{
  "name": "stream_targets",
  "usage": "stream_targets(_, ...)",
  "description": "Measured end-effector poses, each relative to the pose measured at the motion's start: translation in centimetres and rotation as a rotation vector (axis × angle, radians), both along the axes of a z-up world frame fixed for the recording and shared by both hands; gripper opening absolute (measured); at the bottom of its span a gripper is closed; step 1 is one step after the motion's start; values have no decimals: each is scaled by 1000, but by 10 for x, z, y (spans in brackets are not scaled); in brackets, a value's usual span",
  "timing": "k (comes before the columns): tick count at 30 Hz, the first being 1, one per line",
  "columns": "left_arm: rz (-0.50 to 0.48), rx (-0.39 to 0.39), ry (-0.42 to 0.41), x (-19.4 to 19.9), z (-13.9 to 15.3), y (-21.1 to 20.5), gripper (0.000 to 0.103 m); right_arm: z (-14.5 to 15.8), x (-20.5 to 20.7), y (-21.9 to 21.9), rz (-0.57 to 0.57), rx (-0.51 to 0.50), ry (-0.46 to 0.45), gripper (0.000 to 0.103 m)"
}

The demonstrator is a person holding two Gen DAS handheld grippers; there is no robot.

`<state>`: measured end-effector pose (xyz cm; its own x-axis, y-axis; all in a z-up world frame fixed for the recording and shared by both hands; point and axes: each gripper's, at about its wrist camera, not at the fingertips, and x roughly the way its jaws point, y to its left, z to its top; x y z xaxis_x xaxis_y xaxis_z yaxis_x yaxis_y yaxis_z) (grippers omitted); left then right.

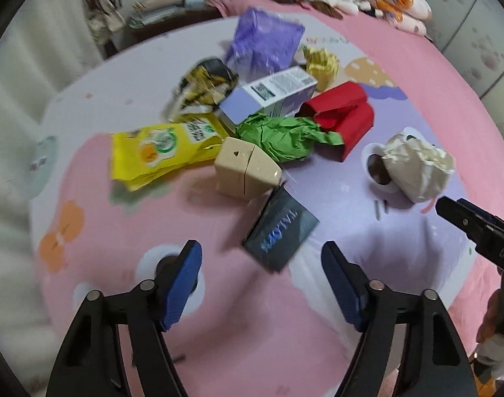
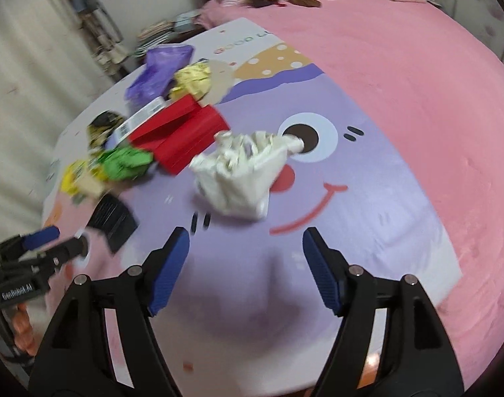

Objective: Collect trash
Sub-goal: 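Grasp the black TALON box with the left tool while the right tool grasps the crumpled tissue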

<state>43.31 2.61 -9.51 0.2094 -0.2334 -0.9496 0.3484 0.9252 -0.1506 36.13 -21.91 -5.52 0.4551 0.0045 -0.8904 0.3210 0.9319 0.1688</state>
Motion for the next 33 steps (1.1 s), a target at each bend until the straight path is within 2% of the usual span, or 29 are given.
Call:
stream_targets(5, -27, -49, 52, 24, -28, -5, 66, -22, 28, 0, -44, -18, 7, 72)
stream_targets(9, -67, -61, 71, 34, -44, -12, 49, -28, 37, 0, -71, -32, -4, 72)
stream_targets(11, -71, -67, 64, 38, -48, -15, 43, -32, 41, 0, -84, -35, -7, 72)
stream_targets(13, -80, -78, 58, 39, -50, -17, 30, -35, 44, -1, -98, -41, -6, 72)
stream_targets(14, -82, -78, 60, 39, -51, -18, 27, -37, 45, 0, -101, -43, -3, 72)
stream_targets(16, -81, -79, 57, 39, -53, -18, 16, -40, 46, -1, -109, -38, 5, 68)
stream_targets(18, -76, -89, 61, 37, -54, -17, 7, -42, 45, -1, -111, -24, 9, 50)
stream_targets(22, -72, -91, 44, 26, -47, -19, 3, -41, 41, -2, -107, -22, 1, 45)
stream_targets(29, -53, -96, -15, 8, -20, -18, 3, -24, 28, 4, -74, -3, -37, 40)
stream_targets(33, -25, -102, -50, -9, 1, -18, 3, -9, 17, 11, -25, 15, -56, 32)
